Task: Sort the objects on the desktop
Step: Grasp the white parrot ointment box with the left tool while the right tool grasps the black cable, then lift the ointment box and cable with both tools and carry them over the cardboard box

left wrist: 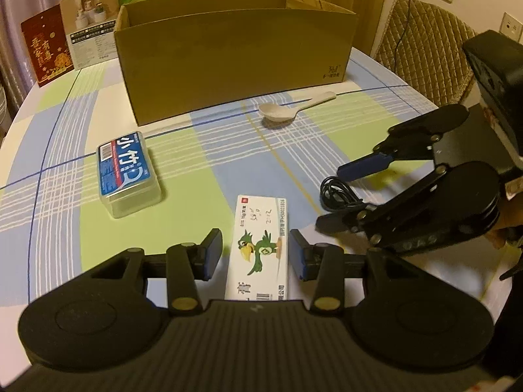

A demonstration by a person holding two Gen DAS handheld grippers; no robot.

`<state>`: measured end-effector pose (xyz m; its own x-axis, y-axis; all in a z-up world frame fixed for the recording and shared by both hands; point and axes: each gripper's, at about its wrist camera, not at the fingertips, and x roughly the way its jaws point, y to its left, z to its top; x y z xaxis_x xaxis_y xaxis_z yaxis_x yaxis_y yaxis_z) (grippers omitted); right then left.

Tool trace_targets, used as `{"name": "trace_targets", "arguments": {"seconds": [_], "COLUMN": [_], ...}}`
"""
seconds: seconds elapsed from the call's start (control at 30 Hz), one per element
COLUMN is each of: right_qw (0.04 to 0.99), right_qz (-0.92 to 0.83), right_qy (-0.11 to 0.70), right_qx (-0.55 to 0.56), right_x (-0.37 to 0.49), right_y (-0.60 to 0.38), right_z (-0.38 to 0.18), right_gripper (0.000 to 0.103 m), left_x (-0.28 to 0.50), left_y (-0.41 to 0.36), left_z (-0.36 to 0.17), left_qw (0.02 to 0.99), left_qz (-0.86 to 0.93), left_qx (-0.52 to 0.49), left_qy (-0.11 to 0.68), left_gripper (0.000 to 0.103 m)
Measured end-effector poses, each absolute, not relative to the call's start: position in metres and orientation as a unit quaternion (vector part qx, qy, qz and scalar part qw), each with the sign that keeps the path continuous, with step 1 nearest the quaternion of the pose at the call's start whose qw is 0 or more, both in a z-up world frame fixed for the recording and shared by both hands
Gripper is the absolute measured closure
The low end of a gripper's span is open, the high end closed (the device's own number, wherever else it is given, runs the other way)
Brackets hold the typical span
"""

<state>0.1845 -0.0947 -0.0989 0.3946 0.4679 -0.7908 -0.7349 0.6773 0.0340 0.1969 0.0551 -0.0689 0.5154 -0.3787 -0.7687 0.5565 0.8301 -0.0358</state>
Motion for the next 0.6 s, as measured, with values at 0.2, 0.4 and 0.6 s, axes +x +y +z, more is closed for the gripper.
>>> {"name": "trace_targets", "arguments": {"seconds": [0.2, 0.4, 0.6], "right_qw": [0.815, 0.82, 0.818], "right_qz": [0.374, 0.367, 0.369], "right_qy": [0.407, 0.408, 0.412], "right_qx": [-0.177, -0.163, -0.159], "right_x": [0.182, 0.185, 0.185], "right_y": [-0.09, -0.092, -0.091], "right_z": [-0.102, -0.1, -0.099], "right_gripper": [0.052, 0.073, 0.082], "left_x": [0.196, 0.197, 0.195], "left_y": [0.048, 0.042, 0.041], "left_z": [-0.074, -0.079, -0.082], "left_qw": [0.859, 0.854, 0.85], "left_qz": [-0.272, -0.272, -0.272], "left_qx": [0.143, 0.163, 0.177], "left_qy": [0.409, 0.412, 0.415], "left_gripper": [0.065, 0.065, 0.065]}}
